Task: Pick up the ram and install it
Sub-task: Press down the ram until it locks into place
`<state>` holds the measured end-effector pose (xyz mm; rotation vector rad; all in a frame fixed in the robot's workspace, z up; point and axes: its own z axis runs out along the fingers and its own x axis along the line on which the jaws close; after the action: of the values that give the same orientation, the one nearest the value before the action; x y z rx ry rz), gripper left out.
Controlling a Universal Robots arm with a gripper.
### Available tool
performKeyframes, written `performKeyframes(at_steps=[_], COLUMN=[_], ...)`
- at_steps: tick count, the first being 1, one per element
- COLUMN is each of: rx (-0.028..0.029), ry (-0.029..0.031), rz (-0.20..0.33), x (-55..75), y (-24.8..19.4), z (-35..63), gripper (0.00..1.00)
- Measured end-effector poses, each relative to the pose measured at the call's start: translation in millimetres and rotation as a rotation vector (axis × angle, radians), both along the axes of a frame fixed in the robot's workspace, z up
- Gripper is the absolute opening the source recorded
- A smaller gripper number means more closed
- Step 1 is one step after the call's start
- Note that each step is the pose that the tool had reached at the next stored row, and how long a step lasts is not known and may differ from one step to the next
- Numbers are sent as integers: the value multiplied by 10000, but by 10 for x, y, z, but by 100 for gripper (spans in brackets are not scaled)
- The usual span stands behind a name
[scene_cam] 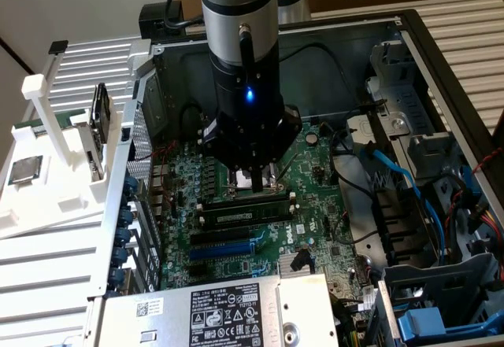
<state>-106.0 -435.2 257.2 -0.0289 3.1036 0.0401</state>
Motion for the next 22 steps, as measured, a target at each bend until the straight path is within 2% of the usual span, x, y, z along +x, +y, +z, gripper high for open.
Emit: performKeyframes(at_steps=[4, 9, 17, 22], rx=[0, 1, 0, 0], ry=[0, 0, 0, 0], rz=[-630, -1139, -1219, -1505], x=[0, 0, 0, 0], y=[0, 0, 1, 1], z=[0, 0, 0, 0], gripper=[12, 12, 12, 12])
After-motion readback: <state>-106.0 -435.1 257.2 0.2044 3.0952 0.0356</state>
